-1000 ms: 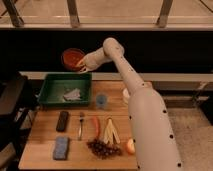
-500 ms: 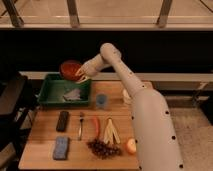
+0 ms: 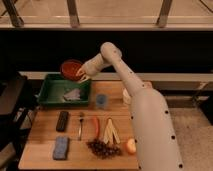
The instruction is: Stack bowls into tray
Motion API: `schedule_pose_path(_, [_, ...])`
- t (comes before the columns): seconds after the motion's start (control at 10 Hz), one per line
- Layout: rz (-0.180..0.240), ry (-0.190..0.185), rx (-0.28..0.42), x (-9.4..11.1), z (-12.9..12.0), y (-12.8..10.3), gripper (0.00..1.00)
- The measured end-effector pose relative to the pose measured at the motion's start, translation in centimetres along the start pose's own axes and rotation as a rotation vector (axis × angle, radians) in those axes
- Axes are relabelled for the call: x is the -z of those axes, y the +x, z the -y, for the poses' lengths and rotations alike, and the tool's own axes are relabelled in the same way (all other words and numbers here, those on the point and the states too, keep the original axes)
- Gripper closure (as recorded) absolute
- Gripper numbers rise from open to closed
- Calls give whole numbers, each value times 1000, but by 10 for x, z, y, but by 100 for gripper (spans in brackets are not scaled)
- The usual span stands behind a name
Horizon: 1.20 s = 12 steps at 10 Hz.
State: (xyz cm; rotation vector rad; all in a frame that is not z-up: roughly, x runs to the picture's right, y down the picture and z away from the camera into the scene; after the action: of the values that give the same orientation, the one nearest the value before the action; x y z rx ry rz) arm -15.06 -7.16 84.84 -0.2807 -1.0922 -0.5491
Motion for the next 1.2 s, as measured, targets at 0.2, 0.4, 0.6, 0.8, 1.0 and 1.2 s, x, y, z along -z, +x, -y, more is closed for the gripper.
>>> schedule_pose_path(0.2, [-28, -33, 48, -24, 4, -6, 97])
schedule_pose_path(0.4, [-52, -40, 59, -37, -5, 1, 78])
schedule_pose_path(0.6, [-75, -40, 52, -47, -20, 13, 58])
schedule_pose_path(0.8, [-94, -36, 15, -49, -35, 28, 38])
schedule_pose_path(1.0, [-106, -29, -19, -50, -46, 40, 25])
schedule_pose_path(1.2, [-120, -16, -39, -50, -49, 47, 24])
